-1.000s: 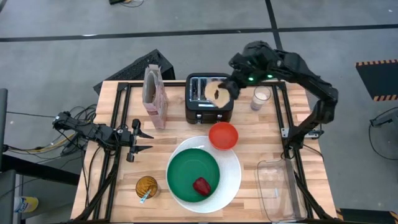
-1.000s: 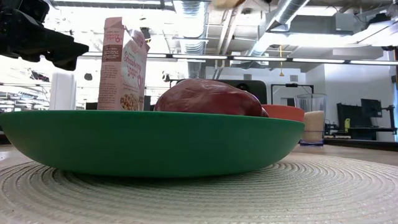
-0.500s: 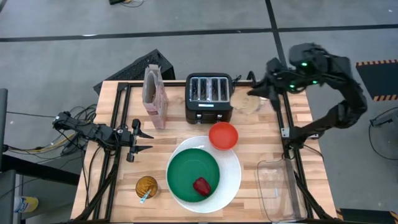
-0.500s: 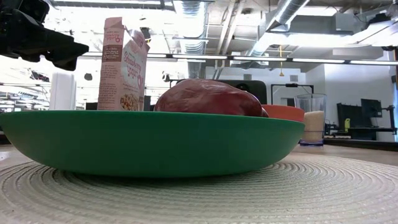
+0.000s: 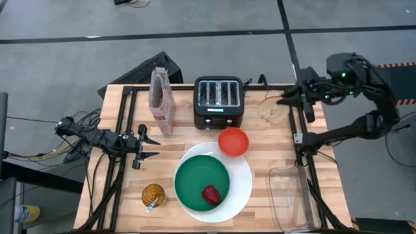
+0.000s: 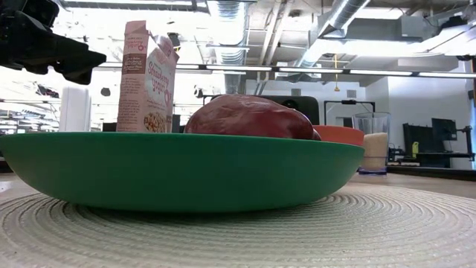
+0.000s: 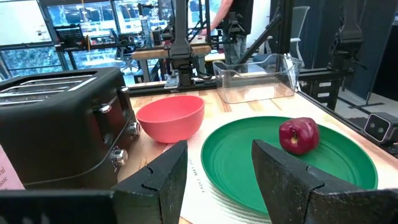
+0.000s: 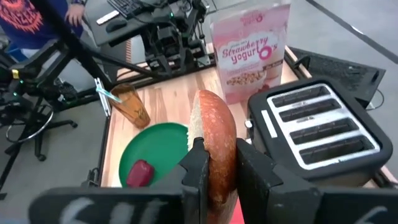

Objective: Arrange a breakfast setting
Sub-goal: Put the bagel on the green plate from the toaster

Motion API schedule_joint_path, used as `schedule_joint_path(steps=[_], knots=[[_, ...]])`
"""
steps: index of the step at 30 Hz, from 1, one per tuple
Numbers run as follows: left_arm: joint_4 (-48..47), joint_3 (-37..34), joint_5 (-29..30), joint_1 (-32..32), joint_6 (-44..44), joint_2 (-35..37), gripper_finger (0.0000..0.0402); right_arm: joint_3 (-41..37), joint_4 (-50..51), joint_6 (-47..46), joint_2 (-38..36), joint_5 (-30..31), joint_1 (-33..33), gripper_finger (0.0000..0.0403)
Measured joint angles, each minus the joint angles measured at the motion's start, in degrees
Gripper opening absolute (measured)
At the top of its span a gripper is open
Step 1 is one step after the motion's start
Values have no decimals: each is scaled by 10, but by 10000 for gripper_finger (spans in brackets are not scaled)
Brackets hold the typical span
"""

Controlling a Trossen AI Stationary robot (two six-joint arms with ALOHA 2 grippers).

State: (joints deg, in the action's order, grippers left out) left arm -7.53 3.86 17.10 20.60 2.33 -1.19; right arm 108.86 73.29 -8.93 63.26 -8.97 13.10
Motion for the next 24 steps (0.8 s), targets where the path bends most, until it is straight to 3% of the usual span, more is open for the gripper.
schedule_joint_path(steps=[13,24], knots=[[0,0,0,0,0,0,171,-352,-217,-81,-145,-35,0,82],[0,0,0,0,0,0,171,-559,-448,-149,-153,-46,-61,82]])
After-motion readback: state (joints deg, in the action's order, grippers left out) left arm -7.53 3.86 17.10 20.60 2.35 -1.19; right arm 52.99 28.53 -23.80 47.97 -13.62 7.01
